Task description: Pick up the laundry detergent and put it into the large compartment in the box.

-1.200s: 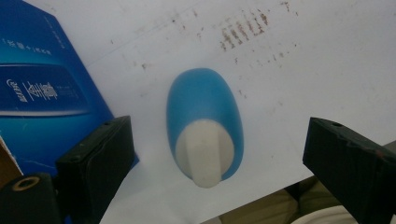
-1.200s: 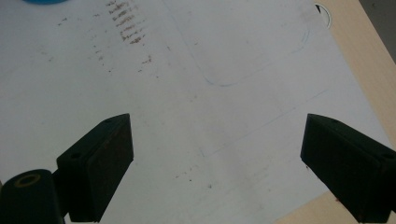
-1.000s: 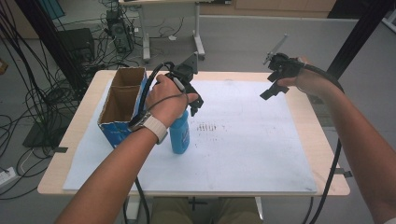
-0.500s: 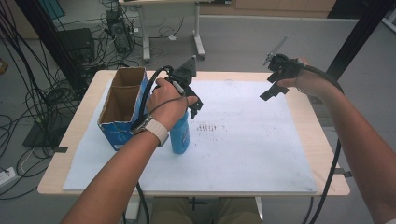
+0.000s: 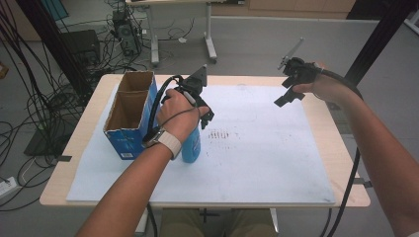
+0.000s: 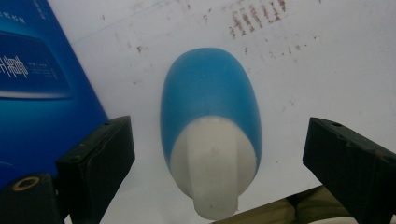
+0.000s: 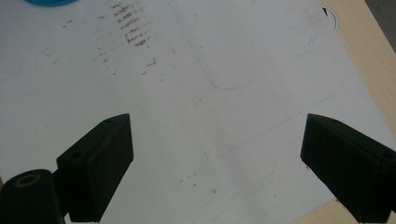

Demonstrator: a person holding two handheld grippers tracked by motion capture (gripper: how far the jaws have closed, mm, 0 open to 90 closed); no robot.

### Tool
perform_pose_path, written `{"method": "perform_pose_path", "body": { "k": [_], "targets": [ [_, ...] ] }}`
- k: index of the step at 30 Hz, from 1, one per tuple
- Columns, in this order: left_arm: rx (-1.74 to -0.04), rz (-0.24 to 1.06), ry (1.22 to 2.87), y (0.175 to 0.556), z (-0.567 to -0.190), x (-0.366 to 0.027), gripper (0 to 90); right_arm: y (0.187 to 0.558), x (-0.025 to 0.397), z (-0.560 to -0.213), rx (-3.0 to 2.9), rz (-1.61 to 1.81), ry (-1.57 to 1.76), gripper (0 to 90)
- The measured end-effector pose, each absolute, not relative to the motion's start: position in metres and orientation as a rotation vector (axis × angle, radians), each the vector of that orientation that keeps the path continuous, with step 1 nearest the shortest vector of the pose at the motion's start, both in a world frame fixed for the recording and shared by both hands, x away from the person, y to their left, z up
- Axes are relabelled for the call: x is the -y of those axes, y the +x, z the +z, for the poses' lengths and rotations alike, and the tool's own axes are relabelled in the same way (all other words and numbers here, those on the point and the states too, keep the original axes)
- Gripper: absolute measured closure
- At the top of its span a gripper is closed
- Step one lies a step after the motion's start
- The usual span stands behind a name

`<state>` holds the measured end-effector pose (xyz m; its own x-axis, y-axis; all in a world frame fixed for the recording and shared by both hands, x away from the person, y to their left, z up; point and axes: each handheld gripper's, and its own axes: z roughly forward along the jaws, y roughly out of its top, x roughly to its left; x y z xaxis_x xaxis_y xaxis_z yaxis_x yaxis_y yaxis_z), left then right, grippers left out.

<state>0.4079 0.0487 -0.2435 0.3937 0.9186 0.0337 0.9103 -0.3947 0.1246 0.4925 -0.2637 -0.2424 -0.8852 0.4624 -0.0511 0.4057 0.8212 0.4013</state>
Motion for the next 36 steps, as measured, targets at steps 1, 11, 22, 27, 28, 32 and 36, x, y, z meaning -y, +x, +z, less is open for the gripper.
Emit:
{"method": "perform_pose_path", "body": {
  "k": [1, 11, 22, 27, 28, 32, 36],
  "targets": [
    [-1.677, 0.145, 2.543, 0.4077, -0.2445, -0.0495, 9.5, 0.4926, 0.2637, -0.2425, -2.857, 0.58, 0.682, 9.4],
    [-1.687, 0.167, 2.537, 0.4093, -0.2503, -0.0492, 9.7, 0.4924, 0.2623, -0.2427, -2.858, 0.585, 0.679, 9.4],
    [-1.7, 0.171, 2.534, 0.4115, -0.2526, -0.0486, 9.9, 0.4928, 0.263, -0.2436, -2.857, 0.589, 0.677, 9.4],
    [-1.696, 0.17, 2.533, 0.4114, -0.2528, -0.0484, 9.9, 0.4931, 0.2633, -0.2437, -2.858, 0.587, 0.678, 9.4],
    [-1.695, 0.168, 2.533, 0.4114, -0.2527, -0.0482, 9.9, 0.493, 0.2632, -0.2435, -2.858, 0.586, 0.678, 9.4],
    [-1.694, 0.167, 2.527, 0.4112, -0.2523, -0.0475, 9.9, 0.4927, 0.2628, -0.2435, -2.857, 0.588, 0.677, 9.4],
    [-1.694, 0.162, 2.527, 0.4112, -0.2523, -0.0471, 9.9, 0.4929, 0.2629, -0.2438, -2.858, 0.587, 0.678, 9.4]
  ]
}}
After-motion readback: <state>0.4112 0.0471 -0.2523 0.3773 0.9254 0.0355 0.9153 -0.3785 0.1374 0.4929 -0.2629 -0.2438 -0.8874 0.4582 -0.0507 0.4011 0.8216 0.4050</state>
